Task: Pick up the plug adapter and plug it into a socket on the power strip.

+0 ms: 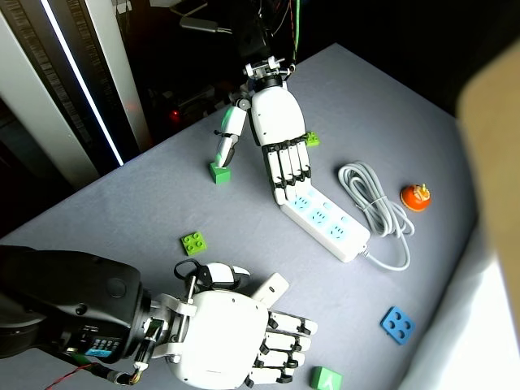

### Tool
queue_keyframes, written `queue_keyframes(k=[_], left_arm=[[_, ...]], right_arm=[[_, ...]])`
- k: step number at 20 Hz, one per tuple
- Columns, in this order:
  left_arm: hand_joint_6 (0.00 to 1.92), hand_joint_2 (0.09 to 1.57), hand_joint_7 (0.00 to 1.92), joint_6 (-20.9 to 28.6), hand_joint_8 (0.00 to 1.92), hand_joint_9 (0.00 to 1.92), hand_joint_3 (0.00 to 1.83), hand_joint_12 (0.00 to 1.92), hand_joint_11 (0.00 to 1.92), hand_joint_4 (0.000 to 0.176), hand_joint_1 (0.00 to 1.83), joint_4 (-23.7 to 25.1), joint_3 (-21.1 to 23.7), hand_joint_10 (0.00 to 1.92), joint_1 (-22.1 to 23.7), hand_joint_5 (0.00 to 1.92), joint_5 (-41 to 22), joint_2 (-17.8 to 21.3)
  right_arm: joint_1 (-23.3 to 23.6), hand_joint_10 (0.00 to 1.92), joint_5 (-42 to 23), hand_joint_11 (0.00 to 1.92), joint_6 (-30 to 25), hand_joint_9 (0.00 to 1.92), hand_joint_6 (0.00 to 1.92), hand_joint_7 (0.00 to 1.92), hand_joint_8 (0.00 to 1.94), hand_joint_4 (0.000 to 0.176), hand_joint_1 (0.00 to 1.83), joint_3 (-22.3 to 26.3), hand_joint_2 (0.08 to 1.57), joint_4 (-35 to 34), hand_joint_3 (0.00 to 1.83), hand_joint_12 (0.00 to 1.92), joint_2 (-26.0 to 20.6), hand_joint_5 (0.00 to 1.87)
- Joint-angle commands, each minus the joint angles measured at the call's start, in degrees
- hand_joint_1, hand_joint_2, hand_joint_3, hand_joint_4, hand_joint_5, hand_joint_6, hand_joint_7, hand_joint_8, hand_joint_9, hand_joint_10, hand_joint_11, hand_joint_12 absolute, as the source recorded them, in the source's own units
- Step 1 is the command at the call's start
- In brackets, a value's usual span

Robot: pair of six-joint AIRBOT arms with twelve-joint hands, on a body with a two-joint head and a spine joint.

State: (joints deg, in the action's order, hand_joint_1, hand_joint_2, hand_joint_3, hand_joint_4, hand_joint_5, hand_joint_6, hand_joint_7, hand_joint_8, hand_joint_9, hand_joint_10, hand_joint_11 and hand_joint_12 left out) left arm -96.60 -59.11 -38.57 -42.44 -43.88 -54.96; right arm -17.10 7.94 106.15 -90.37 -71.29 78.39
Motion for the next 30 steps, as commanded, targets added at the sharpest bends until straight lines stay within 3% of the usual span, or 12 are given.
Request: queue_keyframes(k=[1,7,12,16,30], left_arm=[[0.00,1.15,0.05,0.15,0.00,0.05,0.00,0.14,0.00,0.000,0.00,2.27,0.16,0.00,-0.04,0.04,-2.73,-0.22],[0.00,1.15,0.08,0.16,0.00,0.09,0.00,0.27,0.00,0.000,0.00,2.28,0.25,0.00,-1.01,0.06,-3.10,-0.38],[0.00,1.15,0.08,0.16,0.00,0.09,0.00,0.20,0.00,0.000,0.00,2.28,0.14,0.00,-0.97,0.06,-3.33,-0.80],[0.00,1.16,0.07,0.15,0.00,0.08,0.00,0.18,0.00,0.000,0.00,2.27,-0.31,0.00,-0.73,0.05,-3.54,-1.13],[0.00,1.16,0.06,0.16,0.00,0.07,0.00,0.16,0.00,0.000,0.00,2.26,-1.09,0.00,-1.05,0.04,-3.59,-1.60]], right_arm=[[0.22,0.00,-1.39,0.00,0.51,0.04,0.00,0.02,0.00,0.000,0.59,-0.38,1.20,-1.04,0.00,0.28,-0.01,0.00],[0.24,0.01,-0.97,0.00,0.51,0.05,0.00,0.04,0.00,0.000,0.70,-0.49,1.15,-1.04,0.00,0.29,0.50,0.01],[-0.13,0.01,-0.90,0.00,0.55,0.08,0.01,0.08,0.00,0.000,0.74,-0.50,1.13,-1.04,0.00,0.37,0.90,0.04],[0.00,0.00,-1.18,0.00,0.58,0.04,0.00,0.04,0.00,0.000,0.73,-0.84,1.15,-1.04,0.00,0.21,1.59,0.00],[0.70,0.00,-1.45,0.00,1.20,0.04,0.00,0.04,0.00,0.000,0.71,-2.39,1.14,-1.04,0.00,0.27,2.80,0.01]])
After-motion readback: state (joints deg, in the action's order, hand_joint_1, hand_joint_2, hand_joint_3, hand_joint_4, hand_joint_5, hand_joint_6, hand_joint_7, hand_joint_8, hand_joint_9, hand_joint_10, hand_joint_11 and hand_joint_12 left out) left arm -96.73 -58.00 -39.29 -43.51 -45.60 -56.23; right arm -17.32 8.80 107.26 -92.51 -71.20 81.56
